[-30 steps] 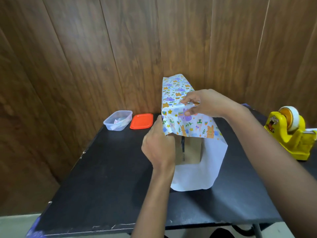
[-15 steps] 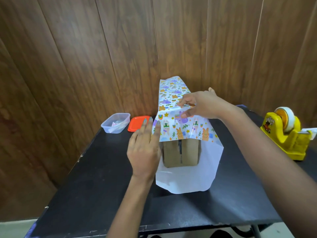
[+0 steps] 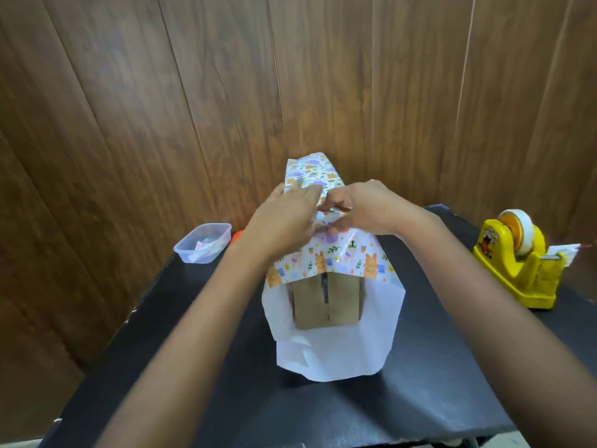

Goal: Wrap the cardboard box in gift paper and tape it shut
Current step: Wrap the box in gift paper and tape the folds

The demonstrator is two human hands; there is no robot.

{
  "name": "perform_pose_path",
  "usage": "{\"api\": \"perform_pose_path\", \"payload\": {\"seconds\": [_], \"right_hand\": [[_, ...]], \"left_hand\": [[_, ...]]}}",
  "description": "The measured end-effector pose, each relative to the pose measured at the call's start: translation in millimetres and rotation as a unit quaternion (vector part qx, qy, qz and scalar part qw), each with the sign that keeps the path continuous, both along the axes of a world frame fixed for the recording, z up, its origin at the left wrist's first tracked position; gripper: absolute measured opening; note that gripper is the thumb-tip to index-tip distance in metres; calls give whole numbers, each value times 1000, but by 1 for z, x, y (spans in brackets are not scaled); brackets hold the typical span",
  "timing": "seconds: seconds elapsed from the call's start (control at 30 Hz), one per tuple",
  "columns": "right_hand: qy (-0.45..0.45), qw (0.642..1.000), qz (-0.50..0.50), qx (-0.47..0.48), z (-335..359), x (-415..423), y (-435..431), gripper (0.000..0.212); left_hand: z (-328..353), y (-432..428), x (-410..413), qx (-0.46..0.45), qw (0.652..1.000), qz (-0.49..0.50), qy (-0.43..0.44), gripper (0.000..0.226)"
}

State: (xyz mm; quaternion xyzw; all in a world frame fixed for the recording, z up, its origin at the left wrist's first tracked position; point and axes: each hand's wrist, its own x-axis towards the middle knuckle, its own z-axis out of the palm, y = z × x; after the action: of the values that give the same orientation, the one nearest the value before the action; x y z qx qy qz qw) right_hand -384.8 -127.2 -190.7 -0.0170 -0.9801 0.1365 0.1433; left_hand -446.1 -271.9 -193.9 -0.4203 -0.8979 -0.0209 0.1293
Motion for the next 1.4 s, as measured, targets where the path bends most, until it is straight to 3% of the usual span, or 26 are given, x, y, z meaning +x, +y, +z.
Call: {"api": "perform_pose_path", "payload": {"seconds": [0.07, 0.13, 0.33, 0.5, 0.83, 1.23, 1.3, 1.33, 1.4], "right_hand": [[-18, 1000, 22, 7, 2, 2, 3, 36], [-44, 998, 36, -5, 3, 3, 9, 45], [-65, 997, 38, -29, -8, 4, 17, 80], [-73, 992, 31, -102, -11, 6, 22, 100], [-51, 993, 26, -102, -13, 4, 23, 118], [-28, 992, 39, -113, -16, 1, 25, 121], [-42, 985, 64, -157, -17, 1, 26, 120], [-47, 968, 96, -226, -18, 5, 30, 117], [-24, 905, 145, -400, -22, 22, 44, 106]], "left_hand": [[-1, 0, -12, 17, 996, -38, -74, 49], [-6, -4, -19, 41, 994, -54, -84, 60], [-14, -7, -19, 15, 999, -40, -7, 87], [-20, -8, -19, -12, 998, -46, 40, 102], [-16, -7, -12, -104, 976, -98, 165, 100], [-13, -8, -10, -154, 960, -117, 205, 91], [-14, -9, -10, -153, 959, -115, 208, 92], [-15, -9, -12, -151, 960, -114, 207, 93], [-16, -10, -13, -149, 960, -116, 208, 94]]}}
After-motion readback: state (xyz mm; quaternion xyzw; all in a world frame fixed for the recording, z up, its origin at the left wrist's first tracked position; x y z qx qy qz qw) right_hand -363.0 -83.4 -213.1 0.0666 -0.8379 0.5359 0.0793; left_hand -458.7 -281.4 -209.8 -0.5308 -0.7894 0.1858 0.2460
